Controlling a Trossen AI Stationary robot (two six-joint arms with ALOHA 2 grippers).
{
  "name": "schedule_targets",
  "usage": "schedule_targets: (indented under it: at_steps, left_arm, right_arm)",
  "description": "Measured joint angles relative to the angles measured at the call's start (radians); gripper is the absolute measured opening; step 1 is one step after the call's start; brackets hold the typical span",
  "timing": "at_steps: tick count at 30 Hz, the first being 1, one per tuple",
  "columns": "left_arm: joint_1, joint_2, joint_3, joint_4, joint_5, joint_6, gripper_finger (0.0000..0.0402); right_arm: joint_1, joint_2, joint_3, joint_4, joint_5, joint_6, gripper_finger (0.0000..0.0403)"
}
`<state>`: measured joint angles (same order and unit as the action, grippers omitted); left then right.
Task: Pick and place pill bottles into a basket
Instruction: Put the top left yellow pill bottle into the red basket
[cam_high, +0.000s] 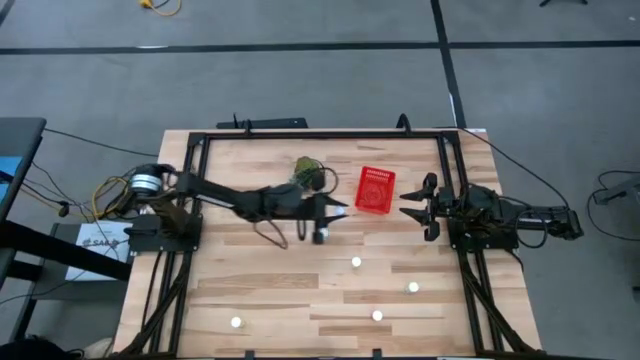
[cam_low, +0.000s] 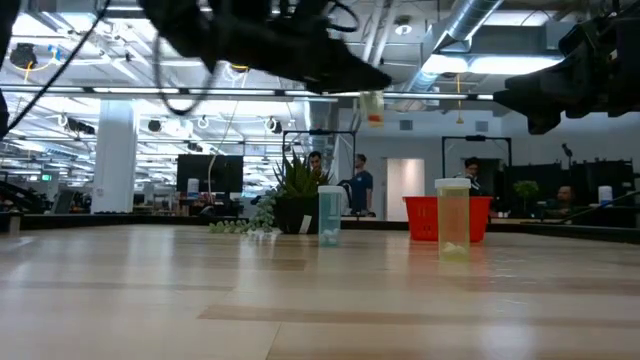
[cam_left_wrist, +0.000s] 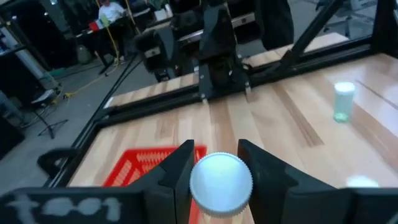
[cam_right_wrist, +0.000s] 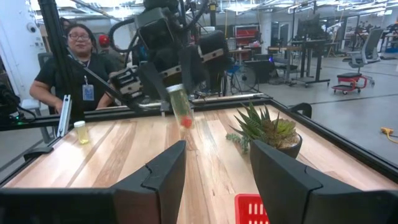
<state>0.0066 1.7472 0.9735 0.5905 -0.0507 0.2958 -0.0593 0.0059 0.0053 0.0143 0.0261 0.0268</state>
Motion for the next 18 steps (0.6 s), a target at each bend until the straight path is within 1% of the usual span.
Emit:
schedule_targets:
  at_steps: [4,9,14,18]
  left_arm:
    - [0.041,0.100,0.112,-0.001,0.032,-0.022,0.0103]
    - [0.101,0.192,0.204,0.004,0.093,-0.069,0.0101]
    - [0.142,0.281,0.263,0.001,0.115,-0.101,0.0106]
    - [0.160,0.332,0.288,0.004,0.132,-0.122,0.0103]
  right_arm:
    - [0.000,0.000,0.000,0.000,0.000,0.000,0.0173]
    - [0.000,0.000,0.000,0.000,0.000,0.000,0.0173]
    - [0.000,0.000,0.000,0.000,0.000,0.000,0.0173]
    - [0.000,0.000,0.000,0.000,0.000,0.000,0.0173]
